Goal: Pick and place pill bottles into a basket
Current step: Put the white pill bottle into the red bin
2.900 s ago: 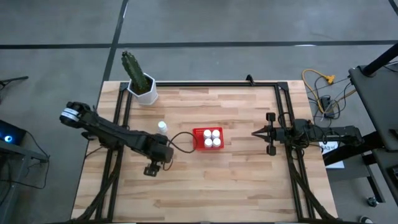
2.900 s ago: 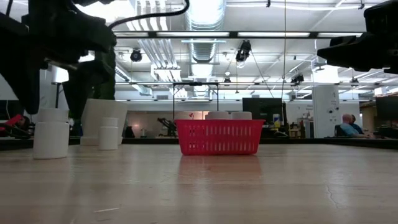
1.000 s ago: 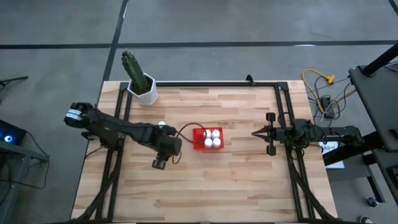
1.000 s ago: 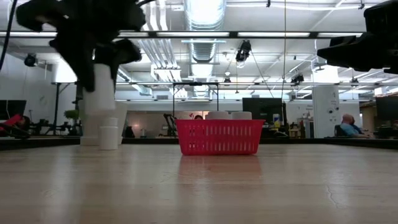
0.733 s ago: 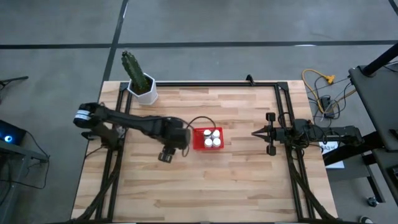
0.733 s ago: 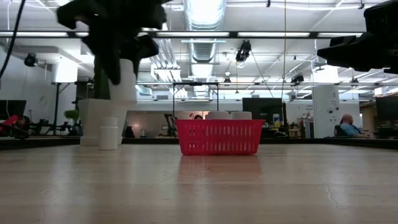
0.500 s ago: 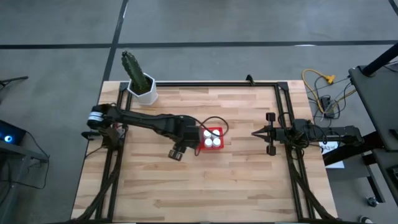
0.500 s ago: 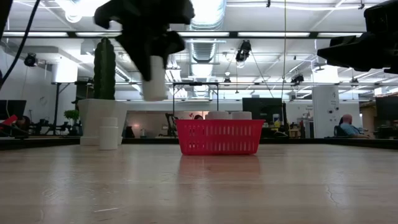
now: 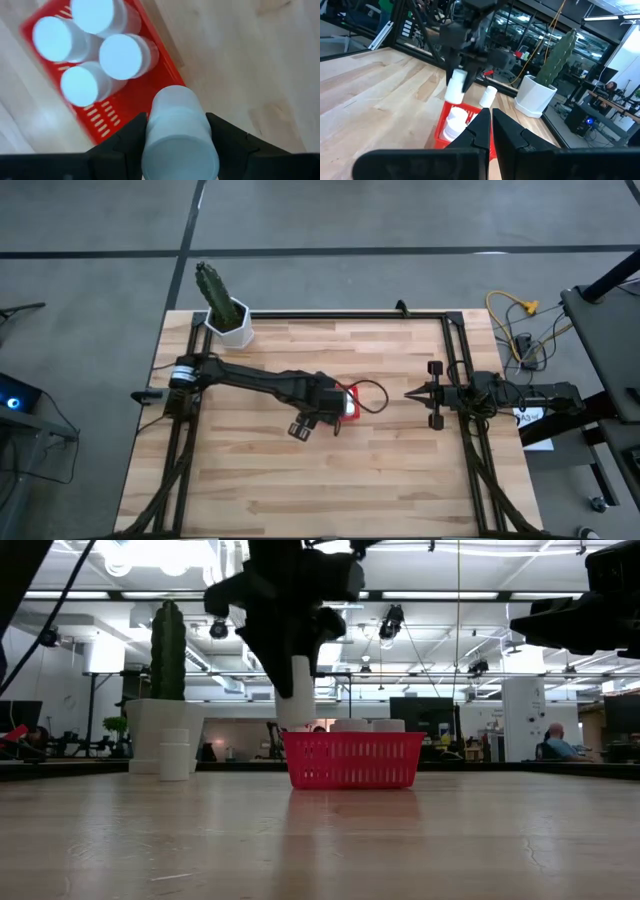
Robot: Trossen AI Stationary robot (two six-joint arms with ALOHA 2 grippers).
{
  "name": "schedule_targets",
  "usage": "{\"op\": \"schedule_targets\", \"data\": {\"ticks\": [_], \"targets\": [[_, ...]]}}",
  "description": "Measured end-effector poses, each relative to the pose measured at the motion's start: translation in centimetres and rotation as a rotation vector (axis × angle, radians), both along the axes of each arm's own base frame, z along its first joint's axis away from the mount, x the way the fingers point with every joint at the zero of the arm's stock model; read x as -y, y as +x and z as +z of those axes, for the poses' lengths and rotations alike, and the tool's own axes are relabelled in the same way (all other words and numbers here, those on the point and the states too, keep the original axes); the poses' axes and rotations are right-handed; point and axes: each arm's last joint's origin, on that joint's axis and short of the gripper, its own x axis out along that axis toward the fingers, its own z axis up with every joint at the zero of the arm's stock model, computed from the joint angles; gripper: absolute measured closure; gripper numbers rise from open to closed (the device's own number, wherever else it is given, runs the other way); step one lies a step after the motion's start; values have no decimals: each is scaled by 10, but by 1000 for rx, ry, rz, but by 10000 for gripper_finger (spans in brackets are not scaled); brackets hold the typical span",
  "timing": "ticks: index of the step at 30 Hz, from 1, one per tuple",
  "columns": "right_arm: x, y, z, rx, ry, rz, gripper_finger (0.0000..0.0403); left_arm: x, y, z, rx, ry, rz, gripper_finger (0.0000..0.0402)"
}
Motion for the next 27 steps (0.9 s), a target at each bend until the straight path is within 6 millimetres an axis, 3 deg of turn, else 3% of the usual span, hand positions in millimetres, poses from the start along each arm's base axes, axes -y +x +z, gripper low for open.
{"op": "schedule_targets", "data": {"ticks": [6,27], "targets": [[0,0,0,0,2,0,394,-3,6,-11,-16,32,1,243],[0,0,0,0,0,0,394,-4,10,-13,29,22,6,243]]}}
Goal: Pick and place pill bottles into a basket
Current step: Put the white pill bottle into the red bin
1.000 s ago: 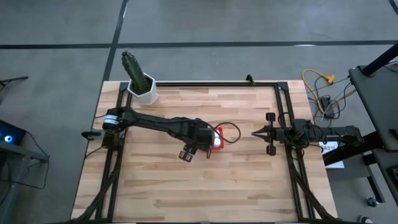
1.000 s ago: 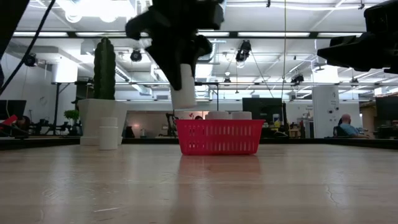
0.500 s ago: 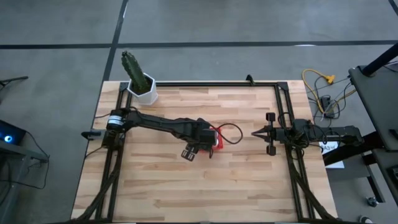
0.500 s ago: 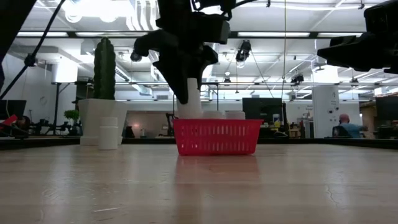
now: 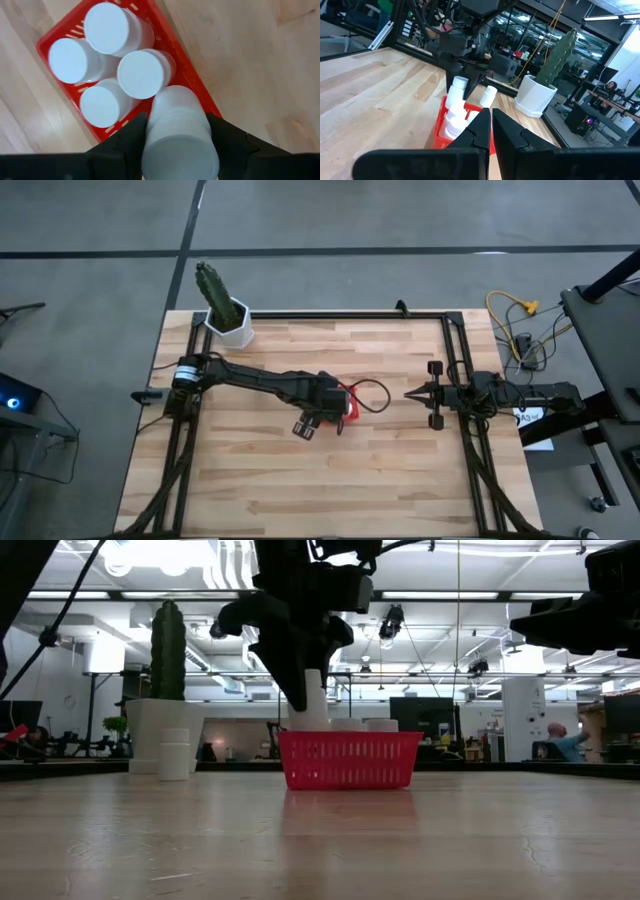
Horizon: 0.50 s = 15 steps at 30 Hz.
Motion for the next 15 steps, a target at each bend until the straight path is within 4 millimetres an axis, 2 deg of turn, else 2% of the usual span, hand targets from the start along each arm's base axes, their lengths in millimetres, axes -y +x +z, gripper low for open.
{"op": "schedule_targets", "data": {"ticks": [15], "targets": [[0,0,0,0,2,0,394,0,-1,-8,-13,-19,-4,243]]}}
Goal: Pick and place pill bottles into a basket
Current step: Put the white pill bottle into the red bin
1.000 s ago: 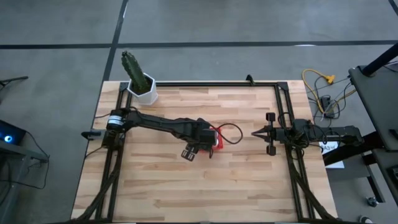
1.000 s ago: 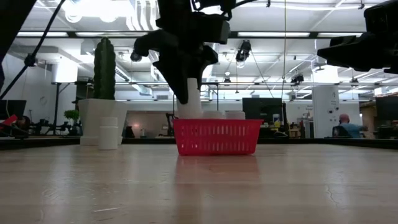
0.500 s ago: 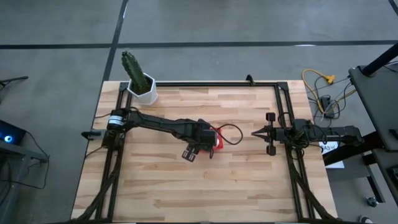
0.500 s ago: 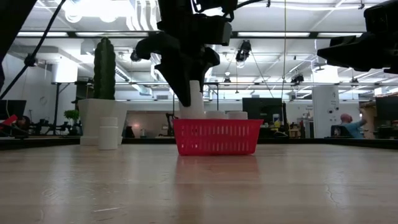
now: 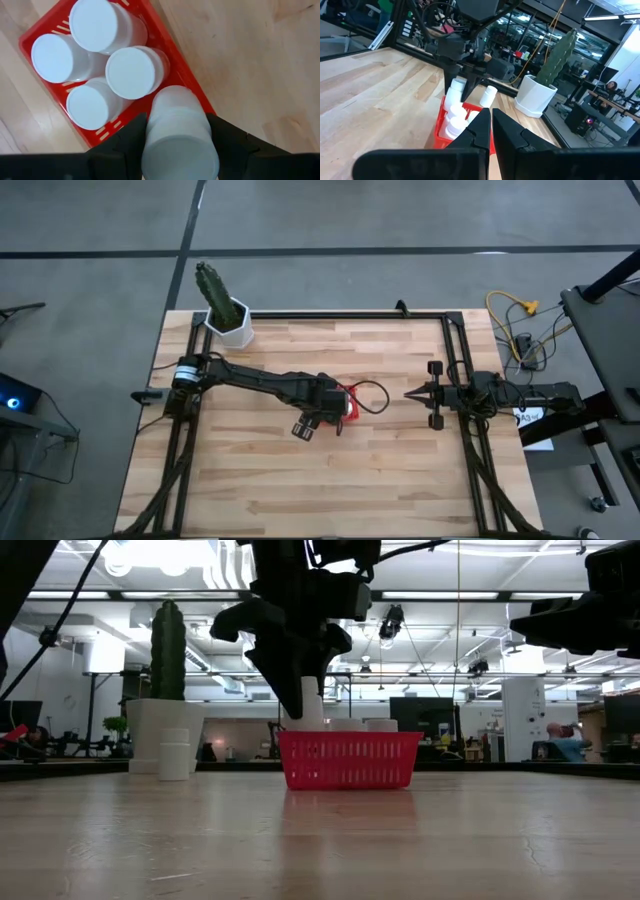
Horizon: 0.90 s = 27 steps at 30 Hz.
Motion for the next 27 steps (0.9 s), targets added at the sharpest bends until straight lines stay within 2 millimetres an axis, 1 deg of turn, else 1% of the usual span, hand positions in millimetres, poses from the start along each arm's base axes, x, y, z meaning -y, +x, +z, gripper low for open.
{"op": "schedule_targets", "data": {"ticks": [16,20,22,24,27], "targets": [[0,0,0,0,-2,0,394,0,1,0,11,-7,3,242],[0,0,0,0,-2,0,394,2,1,0,11,-8,0,214],[0,0,0,0,0,0,394,2,1,0,11,-9,-1,207],[0,0,0,0,-1,0,394,2,1,0,12,-10,-1,209],[0,0,0,0,0,0,394,2,1,0,13,-11,-1,225]]}}
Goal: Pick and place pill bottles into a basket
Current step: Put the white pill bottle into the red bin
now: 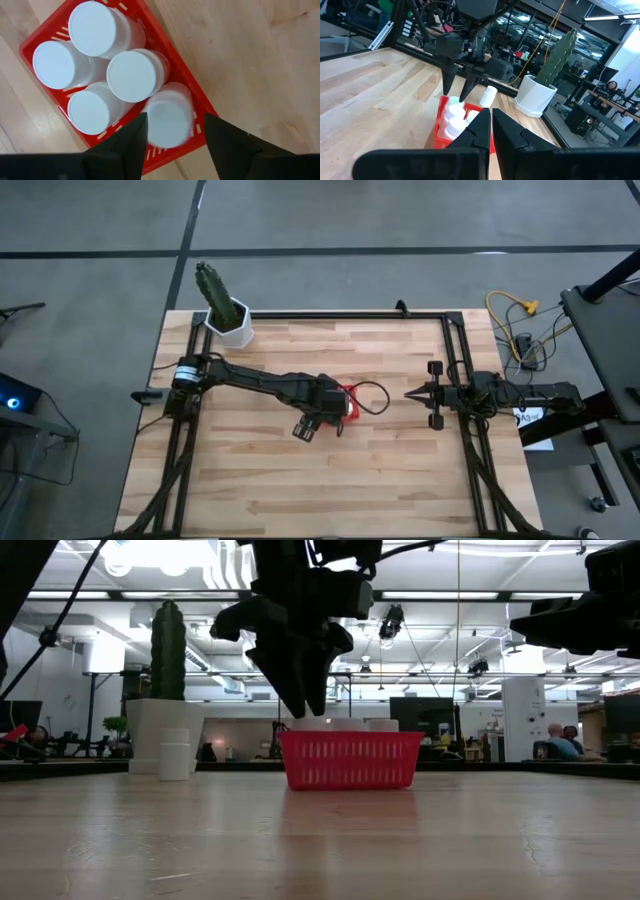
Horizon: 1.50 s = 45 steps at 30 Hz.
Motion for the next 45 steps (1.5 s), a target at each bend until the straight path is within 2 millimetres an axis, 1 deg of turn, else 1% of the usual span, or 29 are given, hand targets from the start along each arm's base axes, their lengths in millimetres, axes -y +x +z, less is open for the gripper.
{"op": "schedule_targets", "data": {"ticks": [6,10,17,21,26,31,34,39,42,45], "targets": [[0,0,0,0,-1,0,394,0,0,0,1,-3,0,270],[0,0,0,0,0,0,394,0,0,0,1,-3,0,290],[0,0,0,0,-1,0,394,0,0,2,8,-3,-1,295],[0,0,0,0,-2,0,394,0,0,12,38,-3,-1,295],[0,0,0,0,-1,0,394,-1,-5,26,74,2,3,295],[0,0,0,0,-1,0,394,-3,-17,37,56,22,36,295],[0,0,0,1,-2,0,394,-4,-25,38,20,48,60,295],[0,0,0,-1,-1,1,394,-7,-40,37,-19,94,104,295],[0,0,0,-2,-2,1,394,-9,-52,36,-30,103,116,295],[0,0,0,-1,0,1,394,-13,-62,31,-6,179,176,295]]}}
